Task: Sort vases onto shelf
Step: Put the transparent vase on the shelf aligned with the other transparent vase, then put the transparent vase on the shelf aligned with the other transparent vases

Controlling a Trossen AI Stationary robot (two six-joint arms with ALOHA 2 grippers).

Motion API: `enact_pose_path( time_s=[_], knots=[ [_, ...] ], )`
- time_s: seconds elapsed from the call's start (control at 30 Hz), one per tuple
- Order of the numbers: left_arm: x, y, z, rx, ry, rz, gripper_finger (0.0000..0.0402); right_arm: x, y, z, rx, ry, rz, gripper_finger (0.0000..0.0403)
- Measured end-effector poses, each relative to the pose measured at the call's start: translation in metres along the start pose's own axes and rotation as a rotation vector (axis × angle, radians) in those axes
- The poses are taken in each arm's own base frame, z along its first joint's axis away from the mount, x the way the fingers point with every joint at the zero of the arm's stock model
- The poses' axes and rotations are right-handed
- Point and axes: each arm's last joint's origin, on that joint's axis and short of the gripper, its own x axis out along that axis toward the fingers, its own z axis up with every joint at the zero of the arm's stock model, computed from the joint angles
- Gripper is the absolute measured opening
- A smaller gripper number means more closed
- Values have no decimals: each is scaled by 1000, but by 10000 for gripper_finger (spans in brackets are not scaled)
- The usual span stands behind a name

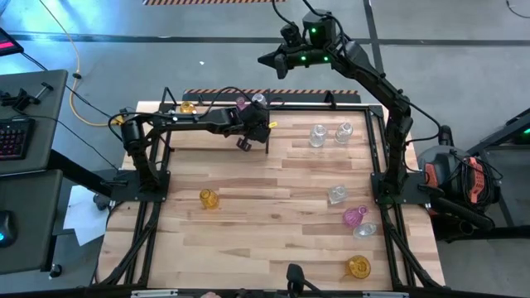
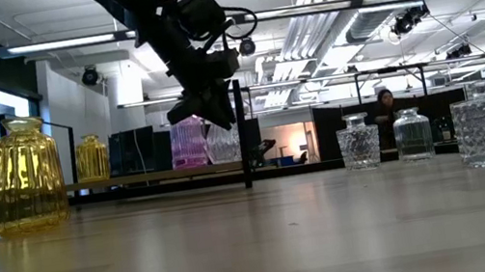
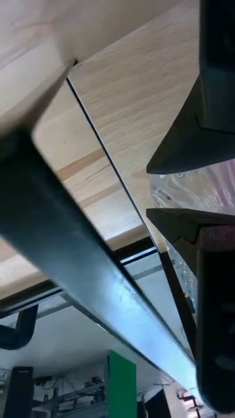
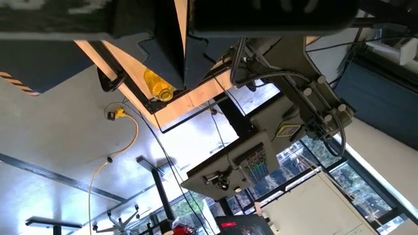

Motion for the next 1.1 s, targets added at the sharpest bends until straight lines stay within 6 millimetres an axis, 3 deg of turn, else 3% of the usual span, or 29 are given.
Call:
enact_pose_path(
  time_s=[0.23,0.5,0.7,0.87,1.0,1.1],
  knots=[
    [-3,-3,4,-39,5,-4,87,0,0,0,-2,0,1,0],
    [-37,-2,13,-134,-54,12,87,0,0,0,-37,1,3,0],
    [-88,13,10,-347,-220,44,87,0,1,0,-73,1,5,0],
    [-154,23,-6,-556,-338,135,87,-2,-3,-1,-80,16,-8,0],
    [-207,17,-27,-684,-398,160,87,-9,-7,-13,-118,150,-47,0],
    [-236,8,-42,-739,-411,156,87,-23,-10,-28,-119,320,-122,0]
  ],
)
